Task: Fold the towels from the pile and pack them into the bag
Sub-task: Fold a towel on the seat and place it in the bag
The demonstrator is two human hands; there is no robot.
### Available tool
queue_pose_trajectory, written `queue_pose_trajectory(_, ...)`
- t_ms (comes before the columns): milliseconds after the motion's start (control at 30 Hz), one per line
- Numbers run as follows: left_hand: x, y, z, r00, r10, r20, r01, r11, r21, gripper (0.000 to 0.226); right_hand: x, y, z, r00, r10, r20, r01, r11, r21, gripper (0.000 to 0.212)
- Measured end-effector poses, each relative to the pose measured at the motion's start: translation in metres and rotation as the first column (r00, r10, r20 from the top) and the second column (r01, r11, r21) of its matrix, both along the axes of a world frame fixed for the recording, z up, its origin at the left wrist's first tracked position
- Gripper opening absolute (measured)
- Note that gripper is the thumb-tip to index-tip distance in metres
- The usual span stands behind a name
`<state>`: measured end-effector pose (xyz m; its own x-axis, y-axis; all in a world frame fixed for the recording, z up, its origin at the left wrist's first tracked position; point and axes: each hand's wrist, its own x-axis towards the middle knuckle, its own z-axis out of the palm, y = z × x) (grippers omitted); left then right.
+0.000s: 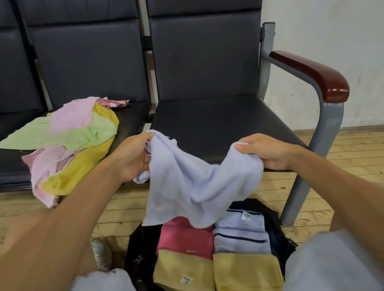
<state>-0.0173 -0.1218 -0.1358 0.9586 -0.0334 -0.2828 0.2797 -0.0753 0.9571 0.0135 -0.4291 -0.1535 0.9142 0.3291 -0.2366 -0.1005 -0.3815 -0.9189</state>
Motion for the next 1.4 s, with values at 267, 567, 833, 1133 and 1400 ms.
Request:
queue_pose_trajectory(267,0.002,-0.01,0.003,0.997,-0.003,0.082,0.013,0.992,-0.124,0.028,0.003,-0.006,0.012,0.963,-0.257,0.077,0.235,0.946,0.225,0.024)
queue_pose_trajectory(567,0.014,0.014,-0.004,0.692,0.108,0.713,-0.567,0.693,0.445,0.026,0.017,-0.018,0.011,0.603,-0.626,0.494,0.647,0.746,0.155,0.022)
queue_pose_trajectory(833,0.016,0.024,0.001,0.655,0.044,0.754,-0.613,0.615,0.496,0.02,0.013,-0.023,0.014,0.619,-0.323,0.716,0.616,0.765,-0.188,0.027)
queue_pose_trajectory(1133,0.017,0.029,0.002,0.633,0.069,0.771,-0.657,0.574,0.488,0.023,0.013,-0.031,0.017,0.621,-0.293,0.727,0.629,0.74,-0.239,0.02)
queue_pose_trajectory(1400,0.017,0.03,0.002,0.638,0.034,0.769,-0.651,0.557,0.516,0.028,0.015,-0.037,0.014,0.716,-0.177,0.675,0.571,0.704,-0.422,0.018)
